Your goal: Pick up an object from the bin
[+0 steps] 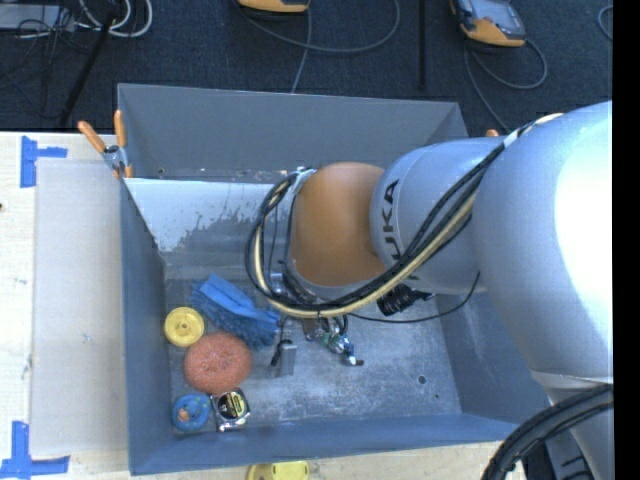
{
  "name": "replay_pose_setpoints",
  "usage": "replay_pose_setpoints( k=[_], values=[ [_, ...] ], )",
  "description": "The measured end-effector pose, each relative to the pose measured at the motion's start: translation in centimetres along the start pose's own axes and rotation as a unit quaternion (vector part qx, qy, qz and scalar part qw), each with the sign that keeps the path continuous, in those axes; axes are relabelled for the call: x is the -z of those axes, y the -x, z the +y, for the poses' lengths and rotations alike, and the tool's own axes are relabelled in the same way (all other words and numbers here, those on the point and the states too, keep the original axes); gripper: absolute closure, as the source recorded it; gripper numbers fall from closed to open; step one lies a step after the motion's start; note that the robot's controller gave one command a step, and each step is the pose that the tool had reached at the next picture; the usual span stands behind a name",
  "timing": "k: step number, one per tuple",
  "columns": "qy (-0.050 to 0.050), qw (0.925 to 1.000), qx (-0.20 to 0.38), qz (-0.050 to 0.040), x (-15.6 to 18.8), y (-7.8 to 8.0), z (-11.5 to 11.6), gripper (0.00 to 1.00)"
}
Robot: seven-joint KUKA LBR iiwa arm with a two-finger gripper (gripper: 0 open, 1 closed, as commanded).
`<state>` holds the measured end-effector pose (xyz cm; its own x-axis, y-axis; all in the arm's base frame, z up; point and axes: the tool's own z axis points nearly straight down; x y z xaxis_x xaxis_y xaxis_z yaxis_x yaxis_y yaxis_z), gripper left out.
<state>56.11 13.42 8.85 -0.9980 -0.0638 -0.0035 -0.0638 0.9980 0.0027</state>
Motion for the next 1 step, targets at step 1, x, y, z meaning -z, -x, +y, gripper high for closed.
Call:
replay_pose_setpoints(
  k=[1],
  values=[
    [-0.001, 0.9993, -0.038, 0.0005, -2.14, 0.72, -0.33, 1.00]
  ],
)
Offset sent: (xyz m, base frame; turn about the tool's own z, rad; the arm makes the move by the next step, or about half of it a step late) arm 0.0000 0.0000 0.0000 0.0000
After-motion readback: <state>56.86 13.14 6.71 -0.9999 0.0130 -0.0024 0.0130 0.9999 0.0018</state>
